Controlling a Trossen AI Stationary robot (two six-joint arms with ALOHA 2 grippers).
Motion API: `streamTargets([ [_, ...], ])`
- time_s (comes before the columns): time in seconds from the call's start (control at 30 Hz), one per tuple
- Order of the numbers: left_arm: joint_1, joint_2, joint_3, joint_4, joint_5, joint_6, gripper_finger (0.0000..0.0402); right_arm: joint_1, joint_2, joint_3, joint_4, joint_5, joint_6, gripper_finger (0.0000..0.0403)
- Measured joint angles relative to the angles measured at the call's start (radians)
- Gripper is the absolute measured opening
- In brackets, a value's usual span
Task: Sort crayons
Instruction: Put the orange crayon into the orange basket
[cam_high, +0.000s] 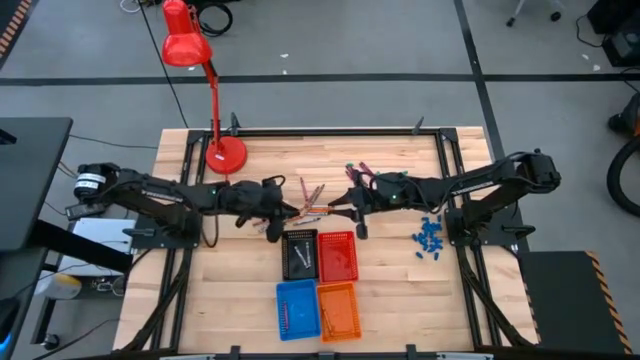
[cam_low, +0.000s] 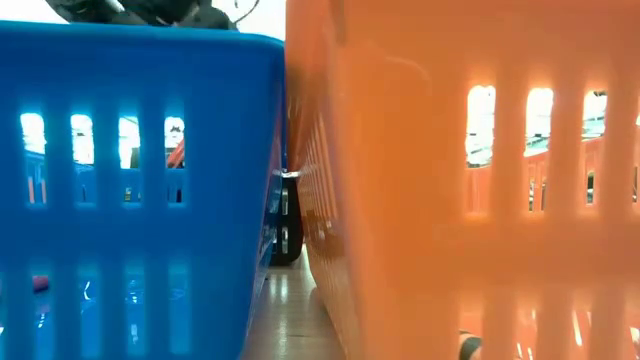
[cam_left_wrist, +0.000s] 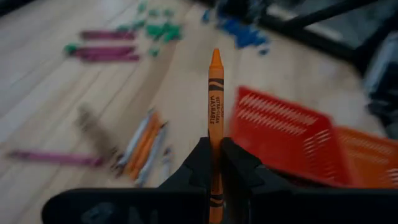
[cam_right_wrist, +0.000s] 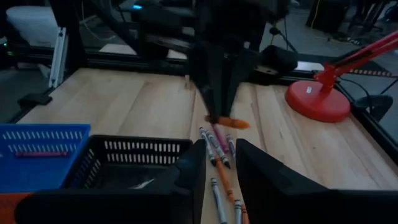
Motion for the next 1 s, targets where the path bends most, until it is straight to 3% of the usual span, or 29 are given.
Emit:
streamTargets([
  [0.27,-0.077,-0.001,0.000,0.205,-0.056,0.067,0.0023,0.020,0.044,0.000,0.130,0.010,0.036,0.0133],
  [0.53,-0.089,-0.001,0.000,0.302,-0.067,0.150,0.0023,0.046,0.120,-0.001,0.314,0.048,0.074,0.0175],
  [0.83,-0.089,0.074,0.001,0.400,-0.066,0.192,0.0023,0.044,0.212,-0.001,0.581,0.049,0.061,0.0177],
  [1.0,-0.089,0.109,0.001,0.485,-0.066,0.229,0.0023,0.040,0.223,-0.001,0.621,0.047,0.057,0.0177],
])
